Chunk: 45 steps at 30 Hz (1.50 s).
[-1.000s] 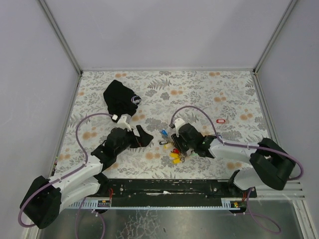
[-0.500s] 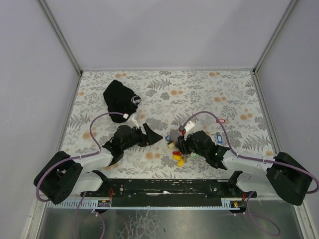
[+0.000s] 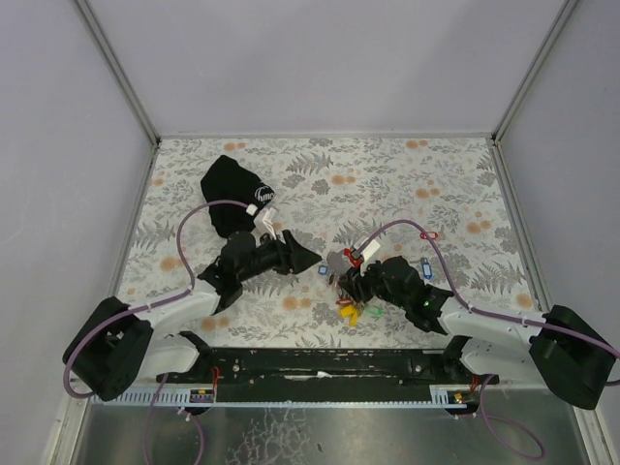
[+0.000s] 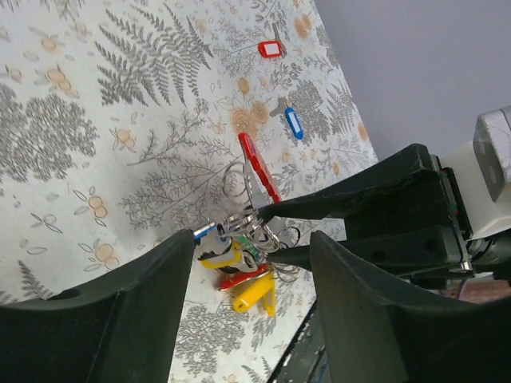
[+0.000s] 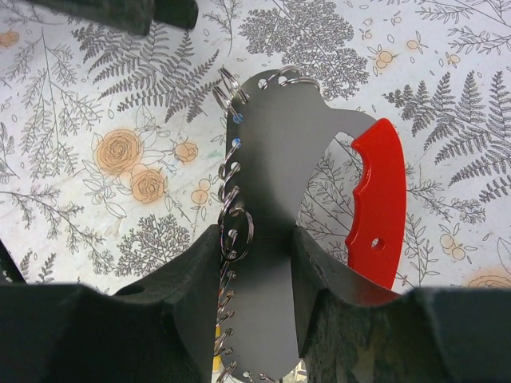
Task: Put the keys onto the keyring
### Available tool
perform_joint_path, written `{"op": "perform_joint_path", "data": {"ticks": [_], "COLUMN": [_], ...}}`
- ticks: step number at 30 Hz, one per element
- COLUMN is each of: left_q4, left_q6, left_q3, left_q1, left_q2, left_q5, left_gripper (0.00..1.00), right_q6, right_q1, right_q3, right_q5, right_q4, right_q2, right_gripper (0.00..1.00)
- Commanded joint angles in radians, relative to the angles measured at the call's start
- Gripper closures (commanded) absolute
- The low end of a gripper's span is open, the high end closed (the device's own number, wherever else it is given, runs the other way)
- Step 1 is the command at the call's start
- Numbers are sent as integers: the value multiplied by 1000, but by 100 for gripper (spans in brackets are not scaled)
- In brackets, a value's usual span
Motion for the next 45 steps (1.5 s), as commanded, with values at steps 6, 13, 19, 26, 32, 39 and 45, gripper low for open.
{"op": "perform_joint_path", "data": {"ticks": [6, 13, 19, 26, 32, 39, 45], "left_q4": [-286, -264, -277, -290, -296, -293, -292], "left_q6": [326, 369, 396, 423, 425, 420, 417], "left_q3": [97, 81, 63, 68, 75, 95, 78], "left_q1": [5, -10, -32, -44, -56, -106, -122], "left_q2": [-57, -32, -29, -20, 2, 42, 18], "left_q5": [1, 77, 51, 44, 44, 40, 30], "left_gripper": [52, 56, 57, 59, 59, 58, 59], "right_q6": [-128, -148, -156, -157, -157, -155, -155], "right_q1": [-4, -3, -4, -3, -3, -3, -4], "right_q3": [34, 40, 37, 36, 35, 21, 11], "right_q5": [-141, -201, -214, -219, -216, -183, -140], "right_q4": [-7, -12, -9, -6, -7, 12, 19], "right_q2": [-56, -51, -53, -49, -53, -69, -80], "right_gripper": [86, 86, 86, 86, 87, 87, 88]}}
